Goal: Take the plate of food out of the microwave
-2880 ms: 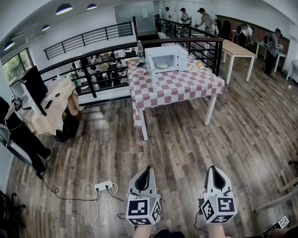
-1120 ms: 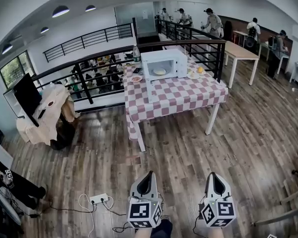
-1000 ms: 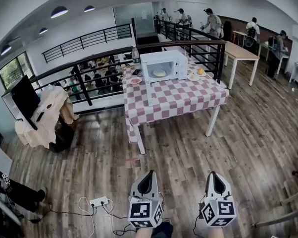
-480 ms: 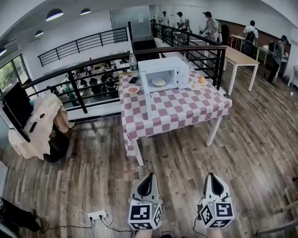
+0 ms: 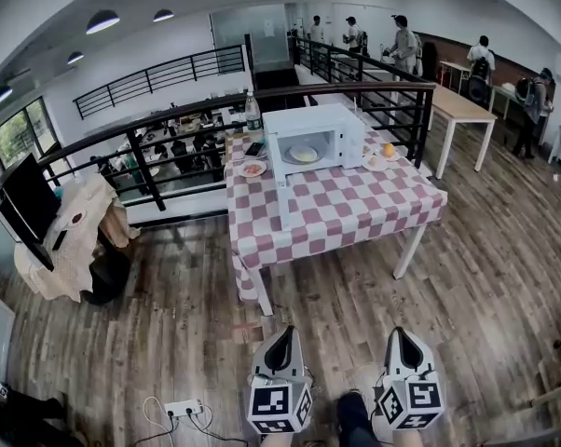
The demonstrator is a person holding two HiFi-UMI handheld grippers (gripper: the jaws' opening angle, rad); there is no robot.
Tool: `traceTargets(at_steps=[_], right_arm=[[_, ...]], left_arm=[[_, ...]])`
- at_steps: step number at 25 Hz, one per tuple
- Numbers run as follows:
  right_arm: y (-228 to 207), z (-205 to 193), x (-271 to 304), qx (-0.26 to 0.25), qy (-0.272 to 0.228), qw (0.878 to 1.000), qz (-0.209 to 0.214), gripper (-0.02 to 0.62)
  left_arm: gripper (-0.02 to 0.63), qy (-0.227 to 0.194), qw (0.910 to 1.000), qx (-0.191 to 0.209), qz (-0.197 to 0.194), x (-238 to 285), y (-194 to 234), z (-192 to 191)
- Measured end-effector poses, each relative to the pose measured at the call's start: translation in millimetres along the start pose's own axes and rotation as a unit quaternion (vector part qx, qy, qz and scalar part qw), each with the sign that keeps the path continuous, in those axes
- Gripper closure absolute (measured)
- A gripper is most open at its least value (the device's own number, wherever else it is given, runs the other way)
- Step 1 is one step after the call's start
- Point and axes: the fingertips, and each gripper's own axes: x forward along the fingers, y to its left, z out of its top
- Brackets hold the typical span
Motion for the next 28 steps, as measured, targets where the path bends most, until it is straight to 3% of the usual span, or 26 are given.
traceTargets(at_steps=[19,28], right_arm=[[-83,40,175,-0.002,0.005,0.997,0.077,0.604],[-109,48,226,0.003,0.006,0.995,0.101,0.604]], left_arm=[[0.595,-0.011,0.9979,-0.006,0.064,169,-18,20],[0.595,-0.01,0.9952,-0.011,0.097,217,-19,19]])
